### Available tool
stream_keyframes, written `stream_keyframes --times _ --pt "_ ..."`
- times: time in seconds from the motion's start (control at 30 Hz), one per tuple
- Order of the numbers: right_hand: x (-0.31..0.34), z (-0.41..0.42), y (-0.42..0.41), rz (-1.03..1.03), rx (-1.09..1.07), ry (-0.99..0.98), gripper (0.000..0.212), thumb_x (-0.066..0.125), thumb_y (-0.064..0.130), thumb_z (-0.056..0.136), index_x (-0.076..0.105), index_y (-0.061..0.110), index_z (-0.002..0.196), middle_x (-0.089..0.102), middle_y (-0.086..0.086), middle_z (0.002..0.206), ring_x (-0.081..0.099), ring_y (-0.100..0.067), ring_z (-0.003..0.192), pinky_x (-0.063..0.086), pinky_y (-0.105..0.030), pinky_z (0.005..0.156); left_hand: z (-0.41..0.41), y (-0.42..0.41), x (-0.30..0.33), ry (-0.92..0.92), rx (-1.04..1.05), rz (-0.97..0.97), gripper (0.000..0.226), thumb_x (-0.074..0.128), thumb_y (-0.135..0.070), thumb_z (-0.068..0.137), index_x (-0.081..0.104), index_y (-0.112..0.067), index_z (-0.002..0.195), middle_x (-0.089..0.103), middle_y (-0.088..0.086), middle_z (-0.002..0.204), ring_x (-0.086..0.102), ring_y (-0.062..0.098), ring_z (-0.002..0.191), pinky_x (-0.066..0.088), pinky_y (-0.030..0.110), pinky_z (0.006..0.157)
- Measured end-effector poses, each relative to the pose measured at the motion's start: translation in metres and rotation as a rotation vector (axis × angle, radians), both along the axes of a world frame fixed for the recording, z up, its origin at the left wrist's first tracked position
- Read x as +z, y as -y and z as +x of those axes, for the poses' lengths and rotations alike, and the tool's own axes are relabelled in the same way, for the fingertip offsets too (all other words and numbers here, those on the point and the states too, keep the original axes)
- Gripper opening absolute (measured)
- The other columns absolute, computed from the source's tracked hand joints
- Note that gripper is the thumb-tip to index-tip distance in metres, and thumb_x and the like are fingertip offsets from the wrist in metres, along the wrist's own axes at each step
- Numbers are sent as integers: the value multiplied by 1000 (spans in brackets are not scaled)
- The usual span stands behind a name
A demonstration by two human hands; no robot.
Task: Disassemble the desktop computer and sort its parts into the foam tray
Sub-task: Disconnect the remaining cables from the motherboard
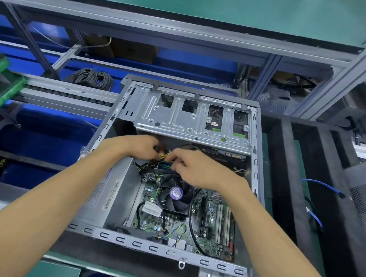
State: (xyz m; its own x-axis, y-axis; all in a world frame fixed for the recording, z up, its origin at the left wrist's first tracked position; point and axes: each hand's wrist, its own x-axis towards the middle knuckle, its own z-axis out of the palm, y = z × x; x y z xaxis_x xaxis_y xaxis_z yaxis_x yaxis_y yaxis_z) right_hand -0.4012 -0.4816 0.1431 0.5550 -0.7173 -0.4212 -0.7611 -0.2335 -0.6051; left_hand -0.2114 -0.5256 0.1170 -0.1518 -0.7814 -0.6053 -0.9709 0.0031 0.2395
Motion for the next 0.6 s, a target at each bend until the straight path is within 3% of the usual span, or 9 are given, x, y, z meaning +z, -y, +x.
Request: stream_keyframes --times 0.03,0.13,0.23,0.33,0.47,0.53,0.6 --pt "-2 -3 -4 -34 21 -79 39 38 15 104 55 20 139 66 -11 123 62 -23 85 53 -35 80 0 0 -1 11 1 3 35 55 -32 99 57 -6 123 60 12 126 56 23 104 40 25 78" --pt "-5 -18 -13 -79 7 -304 38 41 13 100 60 10 132 60 -17 131 63 -34 108 53 -44 95 1 1 -2 7 46 25 42 45 -32 104 52 -2 133 55 15 134 53 27 115 37 25 83" --pt "-6 -38 -19 -47 -38 -397 36 42 11 98 63 5 127 63 -18 128 63 -36 112 54 -49 97 3 4 -5 -91 134 97 31 46 -29 103 53 -4 120 64 6 106 62 21 91 43 27 71" --pt "-8 -48 -26 -44 -54 -398 36 42 9 97 64 5 126 63 -17 128 64 -36 112 54 -49 96 4 3 -9 -311 284 224 15 45 -15 103 51 -2 100 70 9 81 67 21 69 49 35 73" --pt "-3 -48 -37 -99 -39 -340 40 41 5 97 63 10 129 64 -15 132 58 -33 123 51 -48 99 4 2 -9 -263 186 220 29 39 -14 101 54 -6 77 63 6 67 59 18 60 45 33 70" --pt "3 -50 -43 -172 -37 -298 45 41 4 98 60 16 137 60 -10 139 54 -30 129 49 -46 102 1 2 -5 -226 136 212 37 33 -18 101 56 -8 74 65 6 70 58 17 61 44 30 71" --pt "10 -55 -48 -257 -45 -252 47 42 6 98 59 23 138 59 -3 141 55 -26 126 49 -41 101 -2 2 -2 -133 85 147 39 31 -24 104 64 -6 91 71 10 95 63 18 80 42 28 78"
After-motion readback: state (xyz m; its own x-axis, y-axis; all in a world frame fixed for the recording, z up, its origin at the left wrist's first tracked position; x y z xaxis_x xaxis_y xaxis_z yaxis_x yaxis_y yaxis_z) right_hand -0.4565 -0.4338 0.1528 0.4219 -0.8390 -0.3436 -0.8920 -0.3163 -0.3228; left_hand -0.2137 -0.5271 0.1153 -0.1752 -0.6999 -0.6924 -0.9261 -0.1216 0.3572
